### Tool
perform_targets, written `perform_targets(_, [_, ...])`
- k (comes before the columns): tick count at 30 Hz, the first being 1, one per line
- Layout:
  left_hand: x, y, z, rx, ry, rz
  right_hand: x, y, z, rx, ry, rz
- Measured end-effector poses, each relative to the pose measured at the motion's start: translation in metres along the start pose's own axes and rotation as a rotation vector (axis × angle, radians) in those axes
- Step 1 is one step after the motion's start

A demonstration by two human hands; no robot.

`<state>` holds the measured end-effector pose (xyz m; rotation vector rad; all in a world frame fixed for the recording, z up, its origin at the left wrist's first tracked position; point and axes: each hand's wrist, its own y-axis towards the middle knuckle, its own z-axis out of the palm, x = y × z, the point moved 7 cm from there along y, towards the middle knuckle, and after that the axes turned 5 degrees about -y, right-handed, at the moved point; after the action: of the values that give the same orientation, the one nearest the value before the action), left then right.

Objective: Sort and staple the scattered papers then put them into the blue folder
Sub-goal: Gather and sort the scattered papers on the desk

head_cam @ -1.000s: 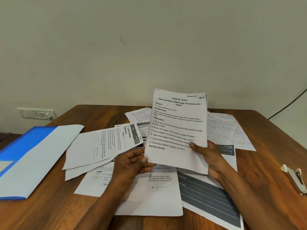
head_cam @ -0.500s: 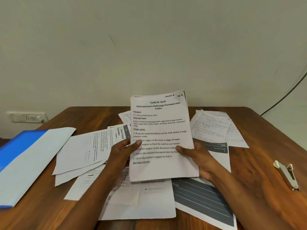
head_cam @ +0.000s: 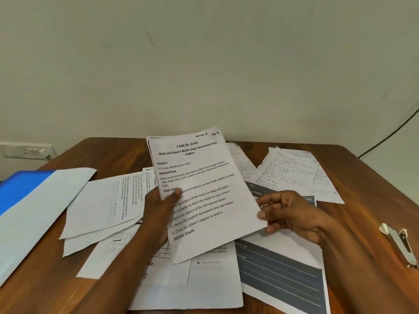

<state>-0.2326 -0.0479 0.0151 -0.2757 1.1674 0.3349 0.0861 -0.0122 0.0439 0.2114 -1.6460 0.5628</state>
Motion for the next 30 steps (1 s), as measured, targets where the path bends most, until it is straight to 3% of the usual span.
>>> perform_targets(8, [0.001, 0.0, -0.002, 0.005, -0.008, 0.006, -0.005, -0.002, -0.001, 0.057, -0.065, 0.01])
perform_targets(15, [-0.002, -0.011, 0.01, 0.182, 0.002, -0.068, 0.003, -0.005, -0.002, 0.099, -0.025, -0.05])
perform_targets(22, [0.01, -0.035, 0.035, 0.449, 0.173, -0.226, 0.016, 0.005, -0.022, -0.297, 0.17, -0.249])
perform_targets(26, [0.018, -0.043, 0.043, 0.509, 0.246, -0.27, 0.014, 0.006, -0.04, -0.488, 0.35, -0.363])
perform_targets(30, [0.02, -0.044, 0.044, 0.491, 0.264, -0.288, 0.01, 0.005, -0.052, -0.584, 0.336, -0.376])
